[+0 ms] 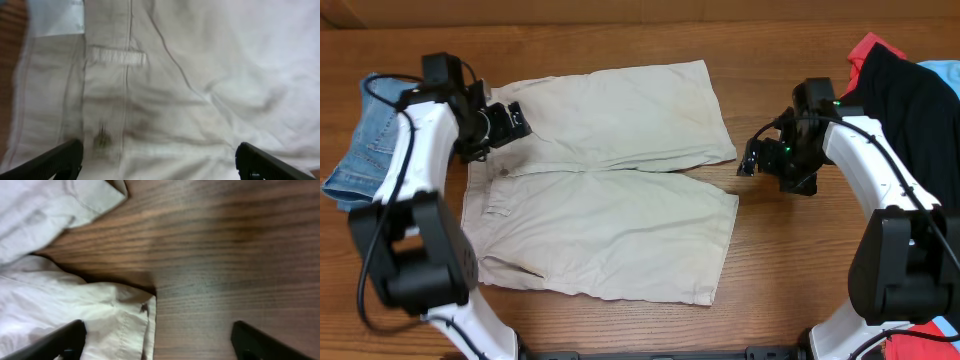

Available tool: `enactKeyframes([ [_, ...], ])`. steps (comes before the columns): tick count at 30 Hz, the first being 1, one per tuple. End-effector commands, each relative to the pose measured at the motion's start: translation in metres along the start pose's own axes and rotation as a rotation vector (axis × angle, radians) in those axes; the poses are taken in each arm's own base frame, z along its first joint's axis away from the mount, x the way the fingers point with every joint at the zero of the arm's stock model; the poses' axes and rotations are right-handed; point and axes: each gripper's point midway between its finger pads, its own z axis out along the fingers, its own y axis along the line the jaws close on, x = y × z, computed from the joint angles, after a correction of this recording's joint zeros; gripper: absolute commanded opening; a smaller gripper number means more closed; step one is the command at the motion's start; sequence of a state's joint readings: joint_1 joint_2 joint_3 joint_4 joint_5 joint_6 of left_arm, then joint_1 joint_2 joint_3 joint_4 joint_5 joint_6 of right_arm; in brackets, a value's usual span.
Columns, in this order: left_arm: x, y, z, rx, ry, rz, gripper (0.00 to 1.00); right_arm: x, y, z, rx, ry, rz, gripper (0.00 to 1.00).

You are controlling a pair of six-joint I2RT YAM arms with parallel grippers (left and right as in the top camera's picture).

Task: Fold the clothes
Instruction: 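Move both grippers down to the bottom hems of the shorts' legs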

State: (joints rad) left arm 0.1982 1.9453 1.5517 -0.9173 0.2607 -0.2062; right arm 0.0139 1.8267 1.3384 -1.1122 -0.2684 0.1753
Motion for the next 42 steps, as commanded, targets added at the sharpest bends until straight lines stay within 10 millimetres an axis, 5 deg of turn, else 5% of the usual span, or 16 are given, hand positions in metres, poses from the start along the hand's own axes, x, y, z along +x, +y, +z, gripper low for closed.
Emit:
enactKeyframes([
  [1, 0.002, -0.014, -0.053, 0.006, -0.058, 0.035, 1.0, -0.001, 0.005, -0.003, -0.048, 0.001, -0.01, 1.0],
  [8, 0.054, 0.014, -0.067, -0.167, 0.116, -0.063, 1.0, 0.004, 0.003, -0.019, -0.027, -0.025, 0.049, 1.0],
  [20, 0.101, 0.017, -0.113, -0.223, 0.136, -0.09, 1.0, 0.041, -0.003, -0.089, 0.07, -0.16, 0.125, 1.0],
  [26, 0.149, 0.027, -0.104, -0.23, 0.138, -0.136, 1.0, 0.062, 0.01, -0.103, 0.143, -0.226, 0.157, 1.0],
  [30, 0.178, 0.041, -0.087, -0.246, 0.158, -0.179, 1.0, 0.079, 0.023, -0.091, 0.172, -0.221, 0.187, 1.0],
  [35, 0.204, 0.068, -0.064, -0.313, 0.187, -0.288, 1.0, 0.107, 0.025, -0.051, 0.208, -0.144, 0.238, 1.0],
  [42, 0.218, 0.104, -0.056, -0.382, 0.187, -0.45, 1.0, 0.14, 0.022, -0.011, 0.246, -0.066, 0.231, 1.0],
])
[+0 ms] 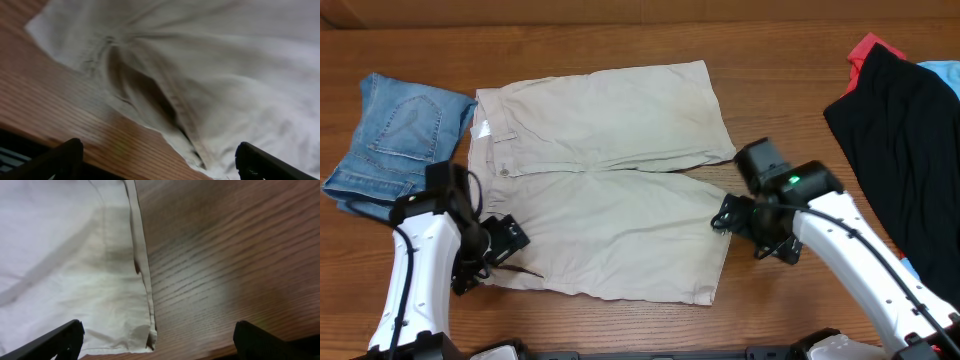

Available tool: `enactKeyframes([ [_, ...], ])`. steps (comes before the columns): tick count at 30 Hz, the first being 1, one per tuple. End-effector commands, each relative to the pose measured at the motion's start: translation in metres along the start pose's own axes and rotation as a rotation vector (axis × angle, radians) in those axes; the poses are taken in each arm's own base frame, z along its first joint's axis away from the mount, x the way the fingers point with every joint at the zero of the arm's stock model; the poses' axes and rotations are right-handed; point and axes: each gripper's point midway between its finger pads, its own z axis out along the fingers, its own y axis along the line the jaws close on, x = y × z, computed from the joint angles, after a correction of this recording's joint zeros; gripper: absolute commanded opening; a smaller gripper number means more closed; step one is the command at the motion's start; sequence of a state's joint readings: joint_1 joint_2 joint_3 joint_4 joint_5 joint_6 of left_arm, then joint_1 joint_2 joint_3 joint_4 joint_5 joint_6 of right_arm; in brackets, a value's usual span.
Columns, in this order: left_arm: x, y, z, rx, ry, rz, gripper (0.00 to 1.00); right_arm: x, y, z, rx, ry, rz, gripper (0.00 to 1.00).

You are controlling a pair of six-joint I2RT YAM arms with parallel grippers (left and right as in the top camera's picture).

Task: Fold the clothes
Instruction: 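Move both grippers down to the bottom hems of the shorts' legs, then grasp the left leg hem with left gripper, right leg hem with right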

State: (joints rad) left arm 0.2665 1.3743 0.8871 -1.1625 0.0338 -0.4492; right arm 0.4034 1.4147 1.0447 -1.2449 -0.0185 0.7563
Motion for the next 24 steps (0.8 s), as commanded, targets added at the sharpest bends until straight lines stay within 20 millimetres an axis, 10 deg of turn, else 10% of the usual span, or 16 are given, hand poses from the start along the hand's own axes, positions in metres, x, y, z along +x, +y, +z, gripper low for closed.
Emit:
enactKeyframes([
  [1, -0.008, 0.024, -0.001, -0.051, -0.043, -0.133, 1.0, 0.009, 0.003, 0.006, 0.002, -0.005, 0.033, 1.0],
  [11, -0.032, 0.074, 0.022, -0.098, -0.137, -0.403, 0.97, 0.009, 0.005, 0.009, -0.005, -0.011, 0.024, 1.0],
  [24, -0.036, 0.059, 0.067, 0.046, -0.186, -0.411, 0.75, 0.009, 0.005, 0.009, -0.005, -0.01, 0.024, 1.0],
])
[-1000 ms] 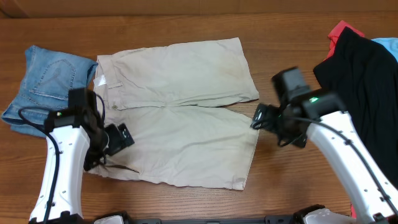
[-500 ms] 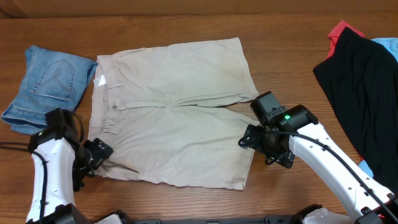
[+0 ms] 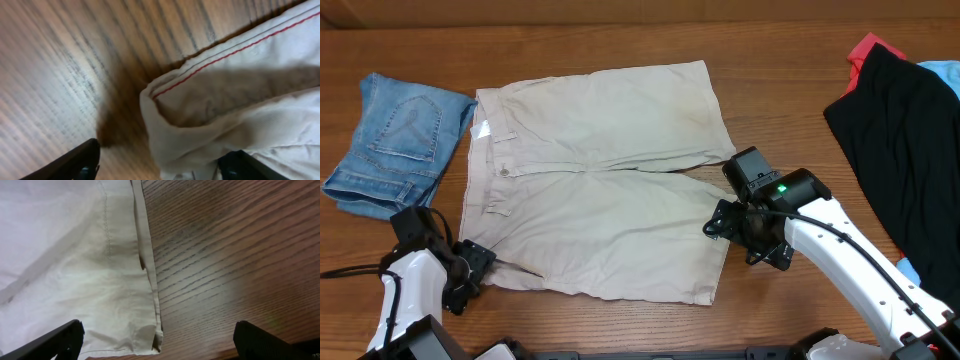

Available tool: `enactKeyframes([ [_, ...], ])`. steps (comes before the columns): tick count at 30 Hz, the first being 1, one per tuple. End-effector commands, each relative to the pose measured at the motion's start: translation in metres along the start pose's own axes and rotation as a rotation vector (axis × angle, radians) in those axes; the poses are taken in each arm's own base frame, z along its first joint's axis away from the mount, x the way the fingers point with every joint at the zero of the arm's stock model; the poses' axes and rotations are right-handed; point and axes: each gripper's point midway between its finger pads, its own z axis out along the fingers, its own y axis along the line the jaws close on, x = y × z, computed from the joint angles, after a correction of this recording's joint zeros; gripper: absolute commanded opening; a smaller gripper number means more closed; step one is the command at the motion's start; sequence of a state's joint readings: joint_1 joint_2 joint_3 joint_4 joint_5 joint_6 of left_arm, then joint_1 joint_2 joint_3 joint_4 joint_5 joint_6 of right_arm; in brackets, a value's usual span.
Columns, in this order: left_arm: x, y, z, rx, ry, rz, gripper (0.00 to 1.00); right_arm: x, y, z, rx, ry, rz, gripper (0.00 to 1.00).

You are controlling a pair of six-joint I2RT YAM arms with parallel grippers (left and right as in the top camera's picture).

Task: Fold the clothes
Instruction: 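Grasp the left leg hem with left gripper, right leg hem with right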

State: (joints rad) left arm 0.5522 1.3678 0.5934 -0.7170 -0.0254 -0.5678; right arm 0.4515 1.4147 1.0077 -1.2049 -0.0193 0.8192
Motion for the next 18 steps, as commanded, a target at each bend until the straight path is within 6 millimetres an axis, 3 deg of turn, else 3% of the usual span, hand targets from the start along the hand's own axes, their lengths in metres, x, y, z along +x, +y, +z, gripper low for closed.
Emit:
enactKeyframes([
  [1, -0.002, -0.003, 0.003, 0.028, -0.023, -0.009, 0.71, 0.0, -0.001, -0.001, -0.002, -0.009, 0.009, 1.0],
  [3, -0.006, -0.005, 0.003, 0.038, -0.041, -0.009, 0.59, 0.001, -0.002, -0.001, -0.001, -0.007, 0.009, 1.0],
  [7, -0.017, -0.008, 0.002, 0.046, -0.089, 0.001, 0.18, 0.001, -0.001, -0.001, -0.002, -0.005, 0.009, 1.0],
  [9, -0.023, -0.012, -0.001, 0.057, -0.109, 0.026, 0.05, 0.001, -0.002, -0.001, -0.002, -0.005, 0.009, 1.0],
  [13, -0.026, -0.018, -0.011, 0.076, -0.094, 0.033, 0.04, 0.009, -0.004, -0.001, 0.002, 0.033, 0.01, 1.0],
  [18, -0.024, -0.019, -0.018, 0.068, -0.069, 0.047, 0.04, 0.043, 0.003, 0.009, -0.043, 0.175, -0.034, 1.0],
])
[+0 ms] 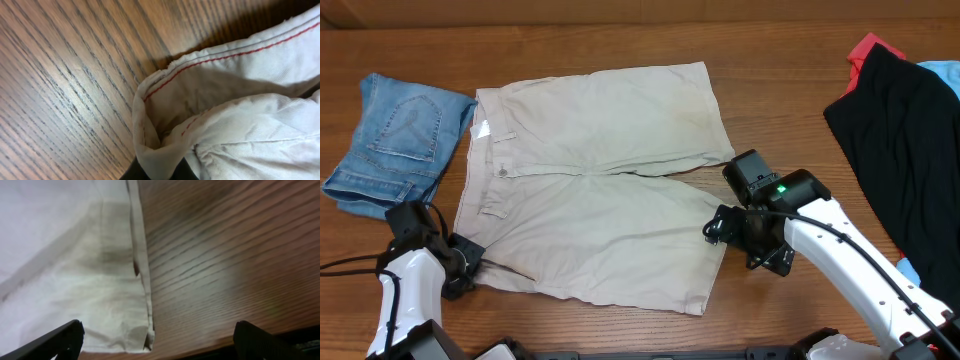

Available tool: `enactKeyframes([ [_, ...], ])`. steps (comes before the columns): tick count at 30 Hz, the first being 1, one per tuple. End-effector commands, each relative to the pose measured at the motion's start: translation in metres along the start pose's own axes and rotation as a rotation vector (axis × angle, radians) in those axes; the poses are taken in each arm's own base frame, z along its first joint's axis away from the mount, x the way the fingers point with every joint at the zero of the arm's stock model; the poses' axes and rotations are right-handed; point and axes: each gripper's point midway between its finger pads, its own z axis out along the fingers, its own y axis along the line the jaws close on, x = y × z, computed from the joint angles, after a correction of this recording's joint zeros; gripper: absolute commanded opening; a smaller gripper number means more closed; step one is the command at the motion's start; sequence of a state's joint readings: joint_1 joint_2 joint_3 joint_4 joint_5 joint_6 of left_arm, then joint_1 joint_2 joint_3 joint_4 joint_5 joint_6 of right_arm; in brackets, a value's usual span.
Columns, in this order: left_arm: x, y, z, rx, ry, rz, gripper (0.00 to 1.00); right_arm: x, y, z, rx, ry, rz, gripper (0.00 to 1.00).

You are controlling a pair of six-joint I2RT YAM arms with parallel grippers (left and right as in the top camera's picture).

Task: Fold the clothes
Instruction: 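Grasp the left leg hem with left gripper, right leg hem with right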

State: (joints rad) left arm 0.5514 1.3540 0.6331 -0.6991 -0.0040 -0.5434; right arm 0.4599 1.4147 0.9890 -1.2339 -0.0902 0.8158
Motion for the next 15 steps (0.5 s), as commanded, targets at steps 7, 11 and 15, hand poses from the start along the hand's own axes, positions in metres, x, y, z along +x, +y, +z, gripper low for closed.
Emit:
enactKeyframes([
  [7, -0.006, -0.003, -0.006, 0.006, -0.009, 0.023, 0.04, 0.073, 0.002, 0.028, -0.007, 0.223, -0.113, 1.0],
  [11, -0.006, -0.003, -0.006, 0.006, -0.008, 0.023, 0.04, 0.106, 0.023, 0.031, -0.069, 0.288, -0.239, 1.0],
  [15, -0.004, -0.001, -0.006, 0.001, 0.0, 0.023, 0.05, 0.119, 0.03, 0.041, -0.058, 0.245, -0.281, 0.99],
])
